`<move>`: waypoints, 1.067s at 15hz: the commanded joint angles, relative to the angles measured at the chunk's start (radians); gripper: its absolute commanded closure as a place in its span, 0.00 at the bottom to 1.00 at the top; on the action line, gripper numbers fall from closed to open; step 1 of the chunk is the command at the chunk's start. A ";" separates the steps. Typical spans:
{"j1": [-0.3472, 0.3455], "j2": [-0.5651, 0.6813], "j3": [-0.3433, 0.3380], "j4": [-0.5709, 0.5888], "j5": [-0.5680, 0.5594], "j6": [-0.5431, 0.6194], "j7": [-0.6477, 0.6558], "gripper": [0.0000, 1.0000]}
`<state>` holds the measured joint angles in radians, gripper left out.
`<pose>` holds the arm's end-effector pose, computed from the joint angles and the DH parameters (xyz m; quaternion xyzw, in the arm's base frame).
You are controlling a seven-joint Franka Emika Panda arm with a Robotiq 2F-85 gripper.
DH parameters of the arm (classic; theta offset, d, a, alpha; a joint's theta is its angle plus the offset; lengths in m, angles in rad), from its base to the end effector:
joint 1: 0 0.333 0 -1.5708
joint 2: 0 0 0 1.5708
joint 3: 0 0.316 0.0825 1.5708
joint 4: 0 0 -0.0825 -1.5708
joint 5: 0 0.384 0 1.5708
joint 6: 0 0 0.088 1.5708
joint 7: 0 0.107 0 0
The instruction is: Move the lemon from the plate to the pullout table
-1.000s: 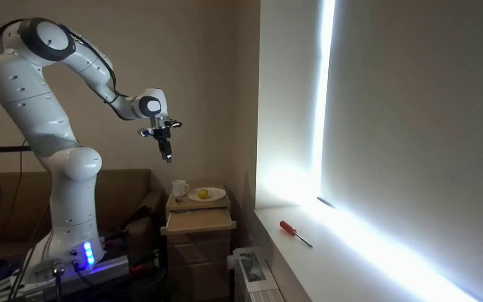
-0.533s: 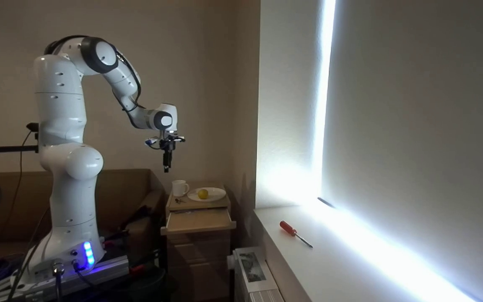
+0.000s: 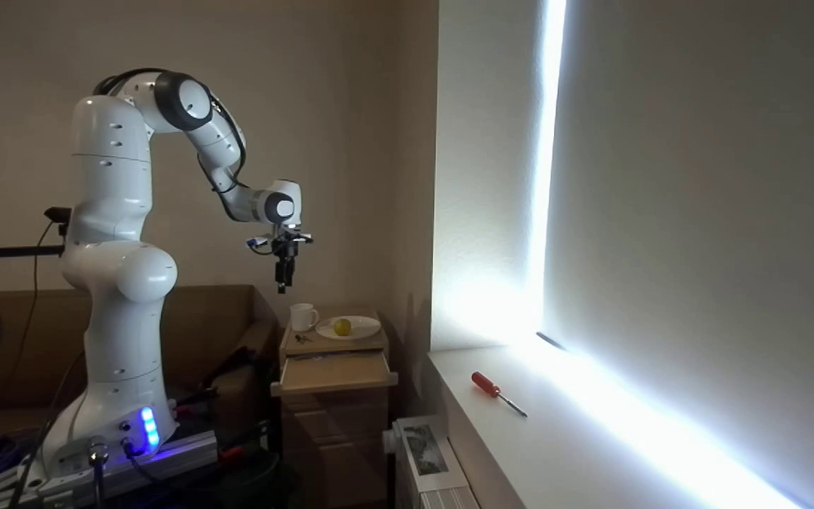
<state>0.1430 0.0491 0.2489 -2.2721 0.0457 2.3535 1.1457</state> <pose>0.4864 0.2014 0.3398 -0.9234 0.3828 0.0036 0.0279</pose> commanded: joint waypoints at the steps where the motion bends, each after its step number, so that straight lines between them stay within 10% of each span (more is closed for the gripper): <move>1: 0.050 0.158 -0.040 0.102 -0.099 0.080 0.274 0.00; 16: 0.202 0.536 -0.225 0.516 -0.085 0.122 0.919 0.00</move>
<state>0.3278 0.4585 0.0665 -1.8903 -0.0506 2.4698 1.9522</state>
